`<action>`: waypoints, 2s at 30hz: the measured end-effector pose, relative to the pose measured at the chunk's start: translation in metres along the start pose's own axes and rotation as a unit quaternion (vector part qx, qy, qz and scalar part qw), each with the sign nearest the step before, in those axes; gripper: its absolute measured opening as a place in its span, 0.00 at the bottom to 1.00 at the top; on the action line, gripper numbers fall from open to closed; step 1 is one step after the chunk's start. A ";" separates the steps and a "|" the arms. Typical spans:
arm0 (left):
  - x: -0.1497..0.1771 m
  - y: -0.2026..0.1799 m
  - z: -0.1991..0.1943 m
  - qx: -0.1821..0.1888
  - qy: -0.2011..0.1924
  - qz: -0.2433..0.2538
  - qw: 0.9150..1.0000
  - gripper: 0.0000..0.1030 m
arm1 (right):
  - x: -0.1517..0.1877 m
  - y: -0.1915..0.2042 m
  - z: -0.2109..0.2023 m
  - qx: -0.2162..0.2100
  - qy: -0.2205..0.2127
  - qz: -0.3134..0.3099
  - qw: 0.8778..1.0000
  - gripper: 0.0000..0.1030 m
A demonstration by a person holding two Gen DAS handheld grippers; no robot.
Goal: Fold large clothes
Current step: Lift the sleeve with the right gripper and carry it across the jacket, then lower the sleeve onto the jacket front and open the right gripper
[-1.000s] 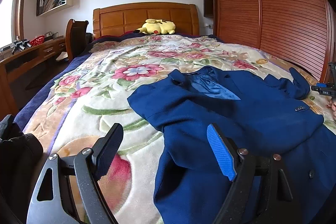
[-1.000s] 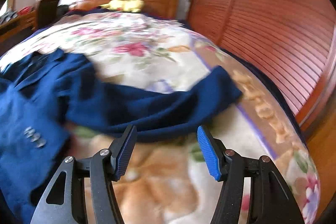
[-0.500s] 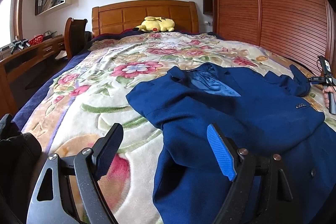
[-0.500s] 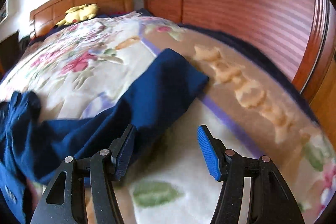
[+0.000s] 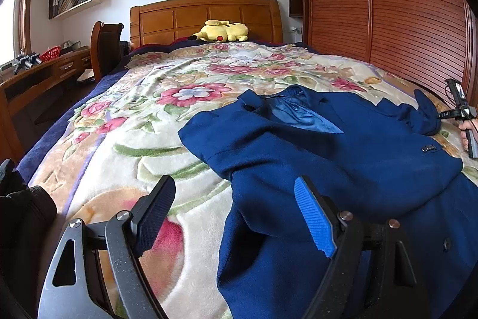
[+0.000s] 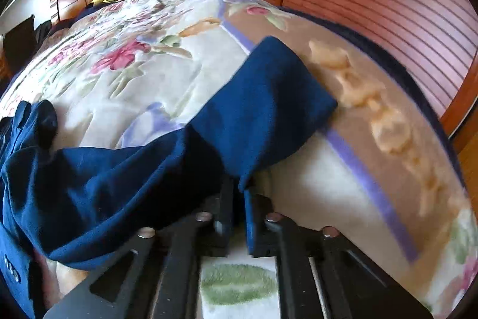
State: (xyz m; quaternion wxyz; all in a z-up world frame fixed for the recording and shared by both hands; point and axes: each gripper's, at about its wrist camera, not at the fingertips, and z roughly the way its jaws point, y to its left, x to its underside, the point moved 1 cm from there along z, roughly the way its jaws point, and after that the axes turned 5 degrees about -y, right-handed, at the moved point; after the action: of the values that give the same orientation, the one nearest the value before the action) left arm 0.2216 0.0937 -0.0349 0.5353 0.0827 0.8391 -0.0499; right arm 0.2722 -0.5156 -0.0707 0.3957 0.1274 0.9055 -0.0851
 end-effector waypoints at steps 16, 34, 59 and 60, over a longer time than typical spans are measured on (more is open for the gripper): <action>0.001 0.002 -0.002 0.005 -0.005 -0.006 1.000 0.80 | -0.047 0.108 -0.152 -0.082 -0.180 -0.088 0.976 0.01; -0.002 0.001 -0.010 0.018 -0.019 -0.012 1.000 0.80 | 0.028 0.301 -0.239 -0.246 -0.180 -0.245 0.920 0.01; -0.004 0.006 -0.011 0.015 -0.020 -0.025 0.999 0.80 | 0.100 0.324 -0.198 -0.311 -0.060 -0.283 0.905 0.01; -0.004 0.006 -0.010 0.014 -0.019 -0.025 0.999 0.80 | 0.105 0.323 -0.195 -0.308 -0.054 -0.283 0.907 0.01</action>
State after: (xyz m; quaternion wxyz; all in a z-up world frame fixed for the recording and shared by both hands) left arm 0.2152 0.1008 -0.0264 0.5487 0.0682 0.8297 -0.0764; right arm 0.1645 -0.1405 -0.0338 0.4226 -0.2671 0.8621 0.0825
